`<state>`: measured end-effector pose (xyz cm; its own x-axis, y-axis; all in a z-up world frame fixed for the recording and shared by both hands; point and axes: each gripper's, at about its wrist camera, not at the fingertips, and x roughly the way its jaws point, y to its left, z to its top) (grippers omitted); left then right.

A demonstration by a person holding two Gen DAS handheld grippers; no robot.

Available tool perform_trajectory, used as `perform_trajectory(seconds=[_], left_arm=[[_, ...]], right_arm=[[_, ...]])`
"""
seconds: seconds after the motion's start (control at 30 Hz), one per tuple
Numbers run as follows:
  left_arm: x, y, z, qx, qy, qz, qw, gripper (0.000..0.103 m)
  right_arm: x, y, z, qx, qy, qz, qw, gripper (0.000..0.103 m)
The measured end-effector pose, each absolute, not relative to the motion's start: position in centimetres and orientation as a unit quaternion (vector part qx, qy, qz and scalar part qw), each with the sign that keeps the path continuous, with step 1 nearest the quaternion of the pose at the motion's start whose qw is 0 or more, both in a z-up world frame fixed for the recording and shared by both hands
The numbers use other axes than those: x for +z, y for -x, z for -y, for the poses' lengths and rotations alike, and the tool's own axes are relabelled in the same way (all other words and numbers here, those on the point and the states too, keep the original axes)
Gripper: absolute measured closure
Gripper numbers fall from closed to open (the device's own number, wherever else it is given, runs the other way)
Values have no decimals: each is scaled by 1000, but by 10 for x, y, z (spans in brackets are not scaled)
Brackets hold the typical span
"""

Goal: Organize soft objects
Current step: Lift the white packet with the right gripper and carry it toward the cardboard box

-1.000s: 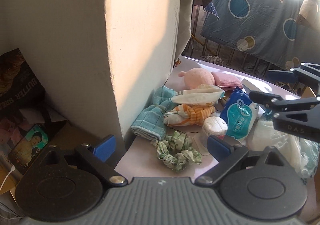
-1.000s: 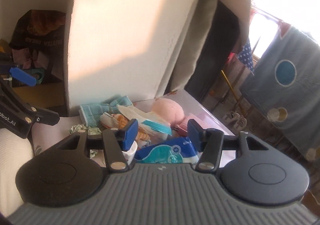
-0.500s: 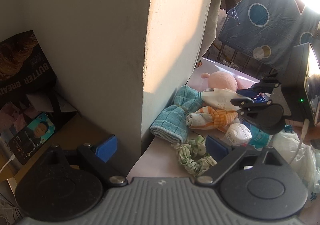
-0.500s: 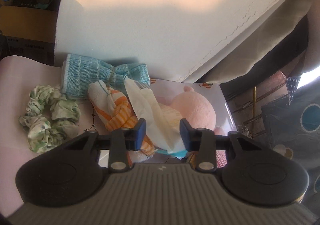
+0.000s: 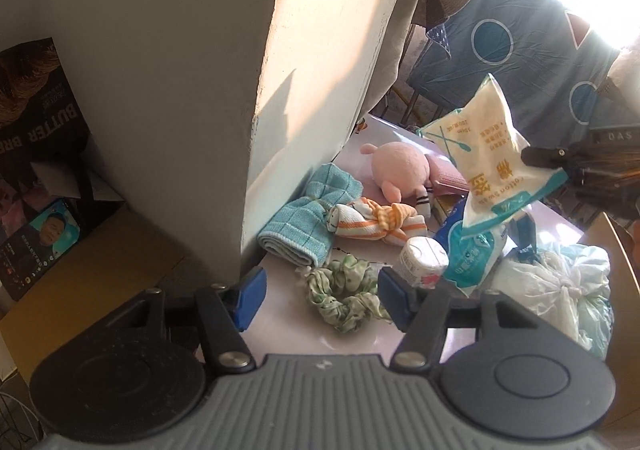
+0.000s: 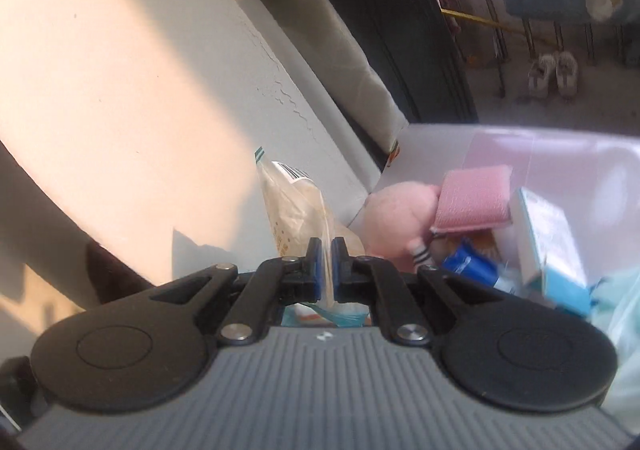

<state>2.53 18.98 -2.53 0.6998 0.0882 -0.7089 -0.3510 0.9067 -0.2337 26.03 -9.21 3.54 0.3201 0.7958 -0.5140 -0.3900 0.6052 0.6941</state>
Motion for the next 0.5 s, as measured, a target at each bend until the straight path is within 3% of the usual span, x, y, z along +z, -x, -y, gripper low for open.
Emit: perform_trajectory(seconds=[0.2, 0.33, 0.4, 0.5], left_arm=[[-34, -19, -177, 104, 164, -404, 894, 52], [-50, -25, -162, 85, 147, -436, 884, 59], [-57, -30, -156, 80, 137, -446, 881, 67], [-63, -39, -146, 72, 124, -450, 882, 69]], right_arm=[[-55, -180, 114, 327, -372, -547, 675, 99], [-98, -151, 118, 251, -359, -582, 685, 96], [-105, -143, 119, 224, -344, -588, 697, 93], [-104, -132, 118, 206, -310, -583, 722, 93]])
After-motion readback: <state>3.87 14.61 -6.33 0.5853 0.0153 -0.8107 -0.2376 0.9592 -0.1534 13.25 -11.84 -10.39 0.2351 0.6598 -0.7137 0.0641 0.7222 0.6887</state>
